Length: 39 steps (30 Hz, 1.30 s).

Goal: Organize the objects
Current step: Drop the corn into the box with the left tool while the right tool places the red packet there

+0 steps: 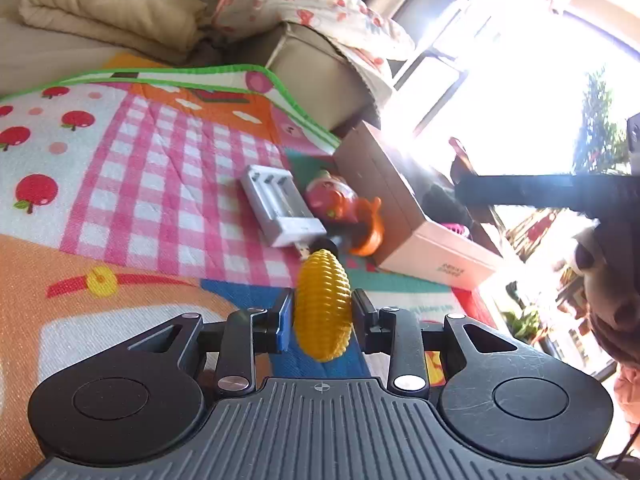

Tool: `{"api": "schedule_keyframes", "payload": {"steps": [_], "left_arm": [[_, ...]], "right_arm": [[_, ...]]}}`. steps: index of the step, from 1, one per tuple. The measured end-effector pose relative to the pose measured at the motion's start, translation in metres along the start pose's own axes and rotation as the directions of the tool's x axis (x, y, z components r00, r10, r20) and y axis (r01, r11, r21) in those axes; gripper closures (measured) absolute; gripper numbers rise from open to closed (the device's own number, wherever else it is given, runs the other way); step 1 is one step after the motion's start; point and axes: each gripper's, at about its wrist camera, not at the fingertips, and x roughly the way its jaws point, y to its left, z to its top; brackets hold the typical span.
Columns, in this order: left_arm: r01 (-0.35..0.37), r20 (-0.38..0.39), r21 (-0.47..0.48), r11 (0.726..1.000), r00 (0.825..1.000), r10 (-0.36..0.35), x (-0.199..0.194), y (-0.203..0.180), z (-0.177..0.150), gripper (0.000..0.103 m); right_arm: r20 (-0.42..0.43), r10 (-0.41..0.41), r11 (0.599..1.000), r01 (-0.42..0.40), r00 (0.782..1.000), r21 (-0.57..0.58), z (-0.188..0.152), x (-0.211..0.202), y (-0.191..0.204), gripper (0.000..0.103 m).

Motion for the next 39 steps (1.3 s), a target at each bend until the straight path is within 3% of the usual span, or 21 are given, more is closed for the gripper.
{"api": "schedule_keyframes", "payload": {"steps": [5,9,13,16,18,20,23,31,36,39], "left_arm": [[0.02,-0.01,0.063,0.998,1.0,-0.02,0.009,-0.042,0.015,0.069],[0.063,0.009,0.153,0.986,0.998,-0.065,0.023,-0.089,0.041,0.069],[0.062,0.083,0.214,0.975,0.993,-0.081,0.057,-0.135,0.084,0.069],[0.077,0.168,0.259,0.963,0.978,-0.123,0.091,-0.154,0.113,0.068],[0.023,0.158,0.28,0.96,0.985,-0.07,0.119,-0.159,0.124,0.068],[-0.028,0.134,0.223,0.974,0.991,-0.002,0.138,-0.153,0.127,0.069],[0.011,0.121,0.159,0.987,0.992,-0.031,0.137,-0.138,0.119,0.069],[0.019,0.125,0.193,0.981,0.991,-0.044,0.076,-0.115,0.073,0.069],[-0.015,0.092,0.265,0.964,0.996,-0.009,0.046,-0.103,0.031,0.069],[-0.032,0.059,0.274,0.961,0.998,0.016,0.041,-0.094,0.013,0.069]], "right_arm": [[0.005,-0.046,0.999,0.046,0.999,-0.007,-0.087,-0.053,-0.008,0.025],[0.037,-0.097,0.995,0.095,0.995,0.043,-0.135,-0.073,-0.023,0.025],[0.06,-0.145,0.983,0.137,0.988,0.124,-0.157,-0.083,-0.046,0.025],[0.09,-0.191,0.973,0.176,0.977,0.152,-0.166,-0.088,-0.056,0.025],[0.108,-0.205,0.969,0.186,0.973,0.163,-0.169,-0.092,-0.058,0.025],[0.123,-0.214,0.968,0.193,0.969,0.159,-0.171,-0.096,-0.059,0.025],[0.146,-0.238,0.965,0.216,0.96,0.149,-0.176,-0.103,-0.061,0.025],[0.185,-0.261,0.957,0.229,0.947,0.181,-0.147,-0.101,-0.079,0.025],[0.245,-0.244,0.963,0.204,0.938,0.176,-0.081,-0.094,-0.092,0.025],[0.281,-0.277,0.959,0.245,0.919,0.146,-0.032,-0.079,-0.098,0.025]]}}
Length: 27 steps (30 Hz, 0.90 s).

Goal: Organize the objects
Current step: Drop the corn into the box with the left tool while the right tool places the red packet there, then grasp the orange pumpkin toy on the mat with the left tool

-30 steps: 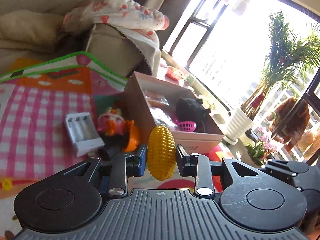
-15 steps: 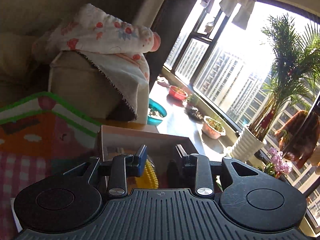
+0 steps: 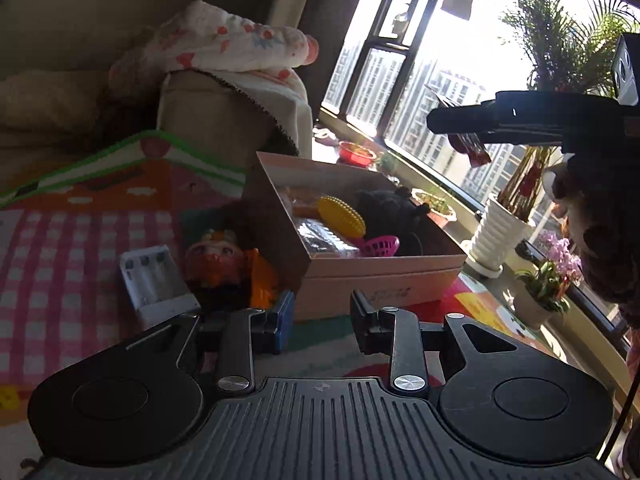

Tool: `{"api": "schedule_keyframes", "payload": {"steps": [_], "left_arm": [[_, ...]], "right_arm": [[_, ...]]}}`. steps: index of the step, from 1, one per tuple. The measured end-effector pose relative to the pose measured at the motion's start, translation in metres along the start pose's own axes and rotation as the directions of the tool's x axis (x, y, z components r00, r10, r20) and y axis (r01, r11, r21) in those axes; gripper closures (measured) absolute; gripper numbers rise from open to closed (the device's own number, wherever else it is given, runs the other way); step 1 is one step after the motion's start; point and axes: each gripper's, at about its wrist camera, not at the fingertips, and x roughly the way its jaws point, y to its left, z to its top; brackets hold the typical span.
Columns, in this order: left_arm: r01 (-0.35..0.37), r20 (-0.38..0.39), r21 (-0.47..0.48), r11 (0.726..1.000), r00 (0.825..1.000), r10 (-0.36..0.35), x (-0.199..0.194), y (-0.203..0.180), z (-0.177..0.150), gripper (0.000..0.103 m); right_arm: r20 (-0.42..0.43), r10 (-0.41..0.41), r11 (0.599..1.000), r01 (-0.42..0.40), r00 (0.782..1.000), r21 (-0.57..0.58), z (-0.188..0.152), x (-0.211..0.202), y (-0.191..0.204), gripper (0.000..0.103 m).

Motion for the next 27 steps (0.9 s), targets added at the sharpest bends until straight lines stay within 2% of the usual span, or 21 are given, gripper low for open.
{"api": "schedule_keyframes", "payload": {"steps": [3,4,5,7,8,11,16,20,24,27], "left_arm": [[-0.034,-0.022,-0.008,0.999,0.999,0.034,-0.005,0.009,-0.012,0.069],[-0.048,-0.028,-0.012,0.999,0.998,0.048,-0.008,0.014,-0.015,0.069],[-0.06,-0.034,-0.015,0.998,0.998,0.059,-0.01,0.018,-0.018,0.069],[-0.076,-0.041,-0.028,0.997,0.996,0.075,-0.014,0.027,-0.023,0.069],[-0.077,-0.041,-0.037,0.996,0.996,0.075,-0.014,0.031,-0.024,0.069],[-0.09,-0.028,-0.059,0.994,0.996,0.088,-0.013,0.039,-0.026,0.069],[-0.062,0.01,-0.002,0.998,0.998,0.062,-0.004,0.028,-0.02,0.069],[-0.093,0.042,0.032,0.995,0.995,0.091,0.012,0.023,-0.009,0.069],[-0.108,0.04,0.043,0.993,0.994,0.106,0.033,0.022,0.003,0.069],[-0.104,0.012,0.043,0.994,0.995,0.104,0.05,0.022,0.008,0.069]], "right_arm": [[0.013,-0.021,1.0,0.021,1.0,-0.009,0.033,0.034,0.004,0.017],[0.003,-0.04,0.999,0.04,0.999,0.013,0.042,0.045,0.003,0.011],[-0.005,-0.043,0.998,0.043,0.999,0.038,0.045,0.051,0.001,0.01],[-0.022,0.0,0.996,0.002,1.0,0.088,0.041,0.053,-0.003,0.008],[-0.026,0.017,0.994,-0.014,1.0,0.111,0.035,0.051,-0.005,0.004],[-0.049,0.015,0.993,-0.009,0.999,0.115,0.005,0.042,-0.003,0.002],[-0.063,0.003,0.998,0.0,0.998,0.056,-0.059,0.013,0.011,0.0],[-0.077,-0.024,1.0,0.026,0.997,0.018,-0.11,-0.004,0.025,0.0],[-0.117,0.002,0.997,0.007,0.993,0.073,-0.148,-0.003,0.03,0.0],[-0.13,-0.007,0.994,0.022,0.991,0.106,-0.163,0.004,0.03,0.0]]}}
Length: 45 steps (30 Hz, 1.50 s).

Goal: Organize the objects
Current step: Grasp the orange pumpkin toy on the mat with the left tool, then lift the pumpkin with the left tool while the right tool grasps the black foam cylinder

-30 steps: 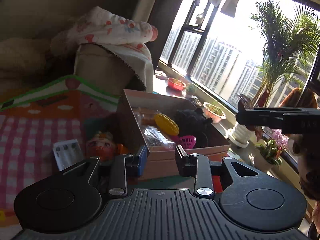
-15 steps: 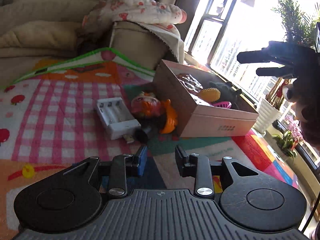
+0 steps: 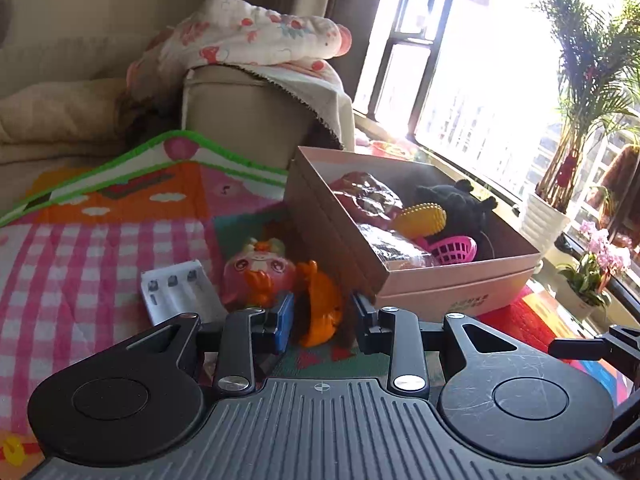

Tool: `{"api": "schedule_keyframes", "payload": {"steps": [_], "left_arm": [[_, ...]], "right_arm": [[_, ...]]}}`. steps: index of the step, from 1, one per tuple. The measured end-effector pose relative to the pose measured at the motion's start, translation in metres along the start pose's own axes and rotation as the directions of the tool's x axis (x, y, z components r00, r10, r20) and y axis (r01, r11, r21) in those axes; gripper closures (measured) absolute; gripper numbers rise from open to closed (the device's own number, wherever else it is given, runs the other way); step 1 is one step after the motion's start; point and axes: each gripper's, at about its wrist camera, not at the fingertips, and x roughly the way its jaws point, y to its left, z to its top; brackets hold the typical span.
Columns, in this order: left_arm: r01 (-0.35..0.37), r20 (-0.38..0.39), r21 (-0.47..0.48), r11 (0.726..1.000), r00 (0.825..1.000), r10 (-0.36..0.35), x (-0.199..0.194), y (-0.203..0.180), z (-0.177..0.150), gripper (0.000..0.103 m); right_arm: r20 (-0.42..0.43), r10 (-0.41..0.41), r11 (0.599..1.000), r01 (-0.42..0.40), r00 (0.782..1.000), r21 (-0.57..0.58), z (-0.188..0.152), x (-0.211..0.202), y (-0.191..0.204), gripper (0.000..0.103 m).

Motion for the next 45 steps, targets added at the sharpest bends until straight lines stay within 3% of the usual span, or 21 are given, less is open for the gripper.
{"api": "schedule_keyframes", "payload": {"steps": [5,7,11,18,21,25,27,34,37,39,42,44,45], "left_arm": [[-0.014,-0.012,-0.011,1.0,1.0,0.014,0.014,0.001,0.001,0.079],[0.014,-0.035,-0.044,0.999,0.999,-0.016,0.013,0.004,0.002,0.086],[0.074,-0.063,-0.091,0.993,0.995,-0.08,0.003,0.01,-0.004,0.089],[0.127,-0.075,-0.089,0.988,0.988,-0.134,-0.06,0.016,-0.037,0.092],[0.09,-0.069,-0.086,0.992,0.993,-0.096,-0.093,0.027,-0.054,0.092],[-0.014,-0.037,-0.117,0.993,0.999,0.009,-0.125,0.048,-0.071,0.092],[-0.023,-0.025,-0.152,0.988,1.0,0.02,-0.132,0.057,-0.075,0.092],[0.056,-0.084,-0.107,0.993,0.994,-0.065,-0.129,0.049,-0.085,0.091],[0.073,-0.081,-0.106,0.992,0.993,-0.082,-0.125,0.044,-0.088,0.091],[0.08,-0.074,-0.117,0.99,0.993,-0.089,-0.125,0.043,-0.089,0.091],[0.085,-0.067,-0.121,0.989,0.993,-0.093,-0.126,0.044,-0.093,0.091],[0.089,-0.063,-0.131,0.987,0.993,-0.098,-0.129,0.046,-0.095,0.091],[0.091,-0.062,-0.135,0.987,0.993,-0.1,-0.131,0.047,-0.096,0.091]], "right_arm": [[-0.015,0.013,0.999,-0.012,1.0,0.04,-0.004,0.006,-0.004,0.0],[-0.02,0.02,0.999,-0.019,1.0,0.048,-0.005,0.007,-0.006,0.0],[-0.04,0.016,0.997,-0.013,0.999,0.079,-0.004,0.011,-0.01,0.0],[-0.047,0.008,0.997,-0.004,0.999,0.072,-0.003,0.013,-0.008,0.0],[-0.054,-0.001,0.999,0.003,0.999,0.05,-0.002,0.014,-0.004,0.0],[-0.06,0.029,0.999,-0.031,0.998,-0.032,0.004,0.016,0.017,0.0],[-0.051,0.059,0.995,-0.062,0.997,-0.074,0.01,0.018,0.034,0.0],[-0.038,0.187,0.96,-0.191,0.982,-0.206,0.039,0.02,0.101,0.0],[-0.066,0.276,0.934,-0.284,0.959,-0.215,0.059,0.019,0.127,0.0],[-0.13,0.358,0.901,-0.379,0.925,-0.212,0.071,0.026,0.145,0.0],[-0.246,0.437,0.848,-0.488,0.865,-0.209,0.081,0.044,0.175,0.022],[-0.307,0.442,0.83,-0.514,0.843,-0.218,0.083,0.059,0.195,0.035],[-0.331,0.439,0.825,-0.521,0.835,-0.22,0.083,0.066,0.202,0.036]]}}
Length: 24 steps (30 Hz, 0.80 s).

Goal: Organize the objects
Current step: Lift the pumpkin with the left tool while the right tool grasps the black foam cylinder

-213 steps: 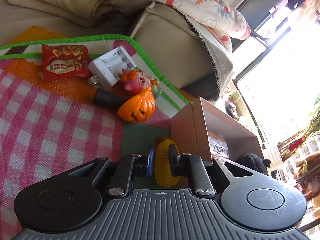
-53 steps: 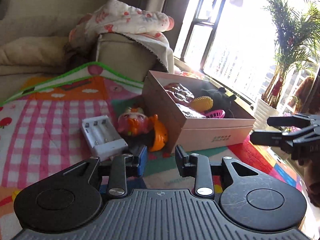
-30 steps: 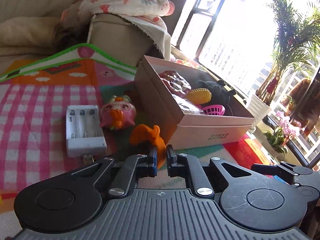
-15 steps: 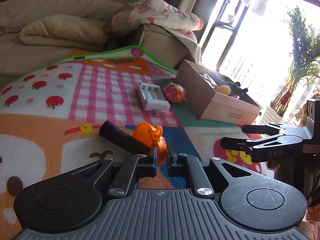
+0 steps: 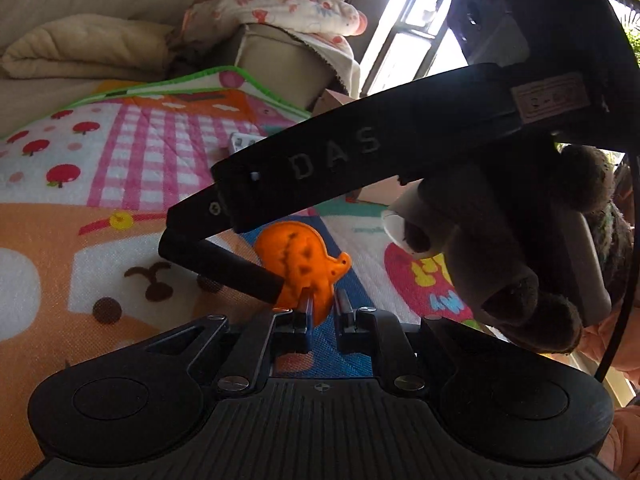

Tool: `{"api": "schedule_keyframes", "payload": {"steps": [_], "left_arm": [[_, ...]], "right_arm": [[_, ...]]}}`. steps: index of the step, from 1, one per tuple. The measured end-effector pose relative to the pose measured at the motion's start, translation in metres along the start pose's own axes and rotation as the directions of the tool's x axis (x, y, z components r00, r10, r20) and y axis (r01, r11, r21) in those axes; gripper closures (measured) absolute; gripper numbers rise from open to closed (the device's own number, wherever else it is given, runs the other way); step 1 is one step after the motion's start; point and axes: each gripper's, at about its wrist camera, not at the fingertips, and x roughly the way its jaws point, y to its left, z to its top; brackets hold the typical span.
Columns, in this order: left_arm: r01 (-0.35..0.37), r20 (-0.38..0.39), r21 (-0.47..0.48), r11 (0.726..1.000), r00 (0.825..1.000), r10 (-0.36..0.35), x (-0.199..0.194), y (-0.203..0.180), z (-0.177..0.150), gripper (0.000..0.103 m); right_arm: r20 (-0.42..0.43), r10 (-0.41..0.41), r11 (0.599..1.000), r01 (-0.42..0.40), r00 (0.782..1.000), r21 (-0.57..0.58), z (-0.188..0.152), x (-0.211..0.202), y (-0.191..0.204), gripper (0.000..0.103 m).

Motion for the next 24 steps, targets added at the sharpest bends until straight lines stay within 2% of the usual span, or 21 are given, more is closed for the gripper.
{"api": "schedule_keyframes", "payload": {"steps": [3,4,6,8,11,13,16,20,24], "left_arm": [[0.003,0.003,-0.004,1.0,1.0,-0.003,-0.007,0.003,-0.003,0.091],[0.003,0.004,-0.006,1.0,1.0,-0.003,-0.009,0.004,-0.004,0.091],[0.006,0.008,-0.015,1.0,1.0,-0.006,-0.013,0.007,-0.006,0.09],[0.008,0.015,-0.021,1.0,1.0,-0.008,-0.017,0.009,-0.008,0.09],[-0.002,0.023,-0.022,1.0,1.0,0.002,-0.02,0.01,-0.007,0.09],[-0.011,0.025,-0.017,1.0,1.0,0.012,-0.021,0.009,-0.007,0.09],[-0.017,0.02,0.003,1.0,1.0,0.017,-0.018,0.005,-0.004,0.09],[-0.024,0.017,0.022,0.999,1.0,0.023,-0.011,-0.004,0.001,0.09],[-0.039,0.016,0.031,0.999,0.999,0.038,0.003,-0.012,0.01,0.09]], "right_arm": [[-0.112,0.057,0.998,-0.055,0.992,0.021,0.01,0.032,0.004,0.04],[-0.144,0.064,0.998,-0.061,0.988,0.031,0.011,0.041,0.004,0.049],[-0.135,0.043,0.999,-0.042,0.99,0.016,0.013,0.043,0.009,0.053],[-0.139,0.011,1.0,-0.012,0.99,-0.001,0.017,0.044,0.009,0.074],[-0.114,-0.078,0.997,0.077,0.99,-0.018,0.019,0.038,-0.001,0.074],[-0.102,-0.146,0.989,0.146,0.984,-0.008,0.017,0.033,-0.014,0.074],[-0.094,-0.205,0.978,0.208,0.974,0.027,0.009,0.021,-0.035,0.075],[-0.077,-0.242,0.969,0.245,0.967,0.026,-0.014,0.001,-0.046,0.075],[-0.064,-0.239,0.969,0.243,0.969,0.05,-0.041,-0.016,-0.054,0.075]]}}
